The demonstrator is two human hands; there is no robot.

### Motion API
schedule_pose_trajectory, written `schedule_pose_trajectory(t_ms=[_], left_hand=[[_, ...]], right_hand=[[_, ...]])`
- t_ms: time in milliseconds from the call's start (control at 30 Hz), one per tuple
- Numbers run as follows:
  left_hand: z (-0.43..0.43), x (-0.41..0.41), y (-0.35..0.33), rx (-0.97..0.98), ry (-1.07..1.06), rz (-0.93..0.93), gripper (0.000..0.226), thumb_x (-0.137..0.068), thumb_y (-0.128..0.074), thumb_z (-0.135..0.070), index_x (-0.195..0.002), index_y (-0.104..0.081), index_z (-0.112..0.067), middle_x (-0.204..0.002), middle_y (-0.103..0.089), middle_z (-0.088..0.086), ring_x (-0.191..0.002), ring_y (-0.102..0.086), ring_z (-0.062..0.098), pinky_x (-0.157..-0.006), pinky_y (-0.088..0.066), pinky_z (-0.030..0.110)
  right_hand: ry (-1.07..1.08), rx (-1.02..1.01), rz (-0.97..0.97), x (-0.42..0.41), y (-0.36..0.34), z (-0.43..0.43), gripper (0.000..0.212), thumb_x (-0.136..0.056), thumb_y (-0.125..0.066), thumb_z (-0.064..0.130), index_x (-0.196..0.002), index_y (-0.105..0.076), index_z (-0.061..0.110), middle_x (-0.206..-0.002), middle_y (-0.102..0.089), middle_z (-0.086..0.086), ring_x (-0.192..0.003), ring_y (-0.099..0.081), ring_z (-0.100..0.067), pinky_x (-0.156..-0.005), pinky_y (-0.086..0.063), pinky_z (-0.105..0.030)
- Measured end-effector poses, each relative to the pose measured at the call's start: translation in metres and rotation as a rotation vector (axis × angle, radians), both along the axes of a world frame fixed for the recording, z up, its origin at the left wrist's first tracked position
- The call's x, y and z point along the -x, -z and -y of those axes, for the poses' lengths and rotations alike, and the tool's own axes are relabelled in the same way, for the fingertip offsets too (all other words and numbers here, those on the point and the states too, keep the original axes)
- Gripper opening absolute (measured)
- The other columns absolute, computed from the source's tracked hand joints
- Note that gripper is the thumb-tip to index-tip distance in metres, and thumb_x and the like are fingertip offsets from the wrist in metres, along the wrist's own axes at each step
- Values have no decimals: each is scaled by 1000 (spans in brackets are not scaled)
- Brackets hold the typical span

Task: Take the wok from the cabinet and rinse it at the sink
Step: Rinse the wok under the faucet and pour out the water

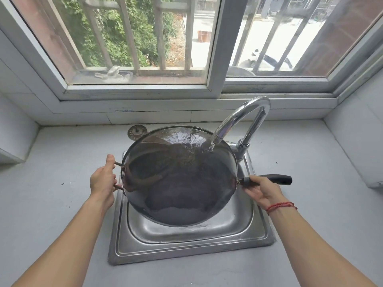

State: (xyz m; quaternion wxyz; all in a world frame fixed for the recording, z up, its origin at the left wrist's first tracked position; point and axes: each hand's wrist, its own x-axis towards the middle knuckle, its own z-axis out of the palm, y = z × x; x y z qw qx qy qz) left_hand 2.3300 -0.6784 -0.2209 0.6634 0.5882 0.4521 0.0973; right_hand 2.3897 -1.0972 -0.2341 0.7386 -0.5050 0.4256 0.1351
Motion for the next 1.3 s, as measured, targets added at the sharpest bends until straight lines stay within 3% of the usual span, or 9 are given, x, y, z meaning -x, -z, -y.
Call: schedule_pose_trajectory(t_ms=[167, 333, 400, 500, 767, 900, 1000, 1167, 1300], left_hand=[[16, -10, 1, 11, 54, 16, 43, -91, -58, -58, -80, -51, -18, -64, -36, 0, -50, -37, 14, -49, -40, 29], [26, -18, 5, 30, 98, -6, 49, -81, -63, -67, -82, -53, -18, -67, -38, 1, -57, -36, 17, -56, -40, 32], [31, -21, 6, 48, 105, -1, 45, -85, -63, -63, -81, -54, -18, -66, -37, 1, -56, -36, 17, -53, -39, 31], [37, -25, 5, 51, 111, 8, 42, -90, -61, -57, -82, -55, -16, -65, -36, 1, -54, -36, 16, -50, -40, 29], [32, -22, 1, 47, 101, -28, 44, -88, -60, -61, -79, -55, -19, -69, -37, 1, -55, -36, 17, -52, -41, 31], [21, -19, -2, 56, 96, -44, 54, -73, -64, -72, -78, -55, -20, -67, -37, 1, -56, -36, 18, -52, -44, 31], [17, -17, -4, 81, 92, -31, 48, -80, -63, -67, -77, -54, -20, -64, -38, 1, -51, -34, 17, -49, -41, 28], [15, -13, -8, 129, 52, -31, 42, -85, -64, -62, -76, -52, -22, -60, -39, -2, -43, -34, 13, -58, -43, 32], [13, -10, -13, 128, 36, -56, 41, -88, -61, -62, -75, -50, -24, -59, -42, -3, -37, -37, 11, -57, -45, 30]], right_hand=[[39, 10, -7, 7, -6, 16, 4, -89, -59, -7, -91, -58, -4, -84, -67, -22, -82, -68, -31, -56, -60, -41], [63, 19, -15, 12, -9, 32, 2, -90, -60, -4, -90, -59, -3, -75, -70, -18, -73, -71, -28, -52, -59, -37], [70, 19, -12, 13, -9, 36, 2, -90, -60, -4, -92, -59, -3, -72, -71, -18, -69, -72, -27, -53, -59, -38], [74, 3, -3, 15, -11, 40, 3, -91, -57, -5, -90, -58, -3, -78, -69, -20, -79, -70, -31, -54, -60, -39], [27, -18, 14, 10, -9, 37, 6, -91, -54, -9, -93, -59, -7, -80, -71, -21, -85, -70, -31, -57, -61, -38], [-4, -27, 29, 5, -9, 31, 5, -91, -54, -7, -91, -60, -7, -72, -72, -18, -67, -73, -26, -55, -60, -36], [10, -30, 40, 1, -8, 26, 11, -89, -59, -5, -100, -61, -7, -79, -72, -20, -71, -74, -27, -57, -59, -36], [9, -57, 73, -5, -15, 18, 1, -90, -60, -4, -89, -61, -4, -72, -72, -17, -66, -73, -24, -59, -61, -38], [0, -66, 89, -9, -17, 11, 4, -89, -63, -2, -93, -61, -1, -76, -73, -17, -70, -73, -25, -61, -61, -36]])
